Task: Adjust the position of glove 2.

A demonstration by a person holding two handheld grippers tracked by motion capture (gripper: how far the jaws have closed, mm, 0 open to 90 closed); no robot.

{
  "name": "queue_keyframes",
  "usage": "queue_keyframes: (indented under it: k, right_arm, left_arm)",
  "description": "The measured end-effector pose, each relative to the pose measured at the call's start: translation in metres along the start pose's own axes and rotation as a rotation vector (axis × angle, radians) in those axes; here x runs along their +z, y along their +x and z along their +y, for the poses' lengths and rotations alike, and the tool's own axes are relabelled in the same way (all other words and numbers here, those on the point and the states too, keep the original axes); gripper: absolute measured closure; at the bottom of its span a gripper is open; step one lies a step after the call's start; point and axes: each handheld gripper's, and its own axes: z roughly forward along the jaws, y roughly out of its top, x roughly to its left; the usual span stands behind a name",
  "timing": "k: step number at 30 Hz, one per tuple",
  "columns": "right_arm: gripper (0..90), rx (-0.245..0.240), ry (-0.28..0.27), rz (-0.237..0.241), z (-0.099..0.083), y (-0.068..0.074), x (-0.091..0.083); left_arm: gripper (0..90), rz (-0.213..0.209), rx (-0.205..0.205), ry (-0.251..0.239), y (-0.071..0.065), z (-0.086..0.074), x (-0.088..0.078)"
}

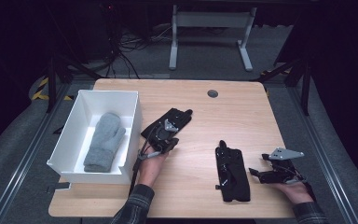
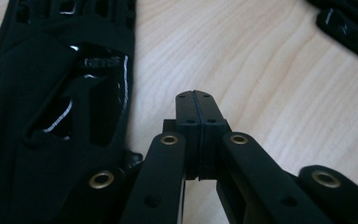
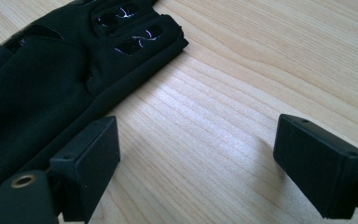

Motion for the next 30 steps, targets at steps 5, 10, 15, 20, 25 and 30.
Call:
queue_keyframes:
  k: [5, 10, 15, 20, 25, 30]
  right_arm:
    - [15.0, 0.0, 0.0, 0.0, 0.0, 0.0, 0.0]
    - [15.0, 0.0, 0.0, 0.0, 0.0, 0.0, 0.0]
    - [15.0, 0.0, 0.0, 0.0, 0.0, 0.0, 0.0]
    - [15.1, 0.0, 0.0, 0.0, 0.0, 0.0, 0.0]
    - [15.1, 0.0, 0.0, -0.001, 0.0, 0.0, 0.0]
    - [15.2, 0.0, 0.0, -0.001, 0.0, 0.0, 0.0]
  left_arm:
    - [90.0, 0.019, -0.01, -0.015, 0.012, 0.014, 0.004]
    - [90.0, 0.031, -0.036, -0.027, 0.024, 0.02, 0.01]
    - [90.0, 0.041, -0.058, -0.011, 0.036, 0.022, 0.023]
    - [90.0, 0.045, -0.057, 0.021, 0.039, 0.02, 0.035]
    - [90.0, 0.034, -0.055, 0.021, 0.035, 0.018, 0.035]
    - [90.0, 0.003, -0.033, 0.008, 0.023, 0.012, 0.033]
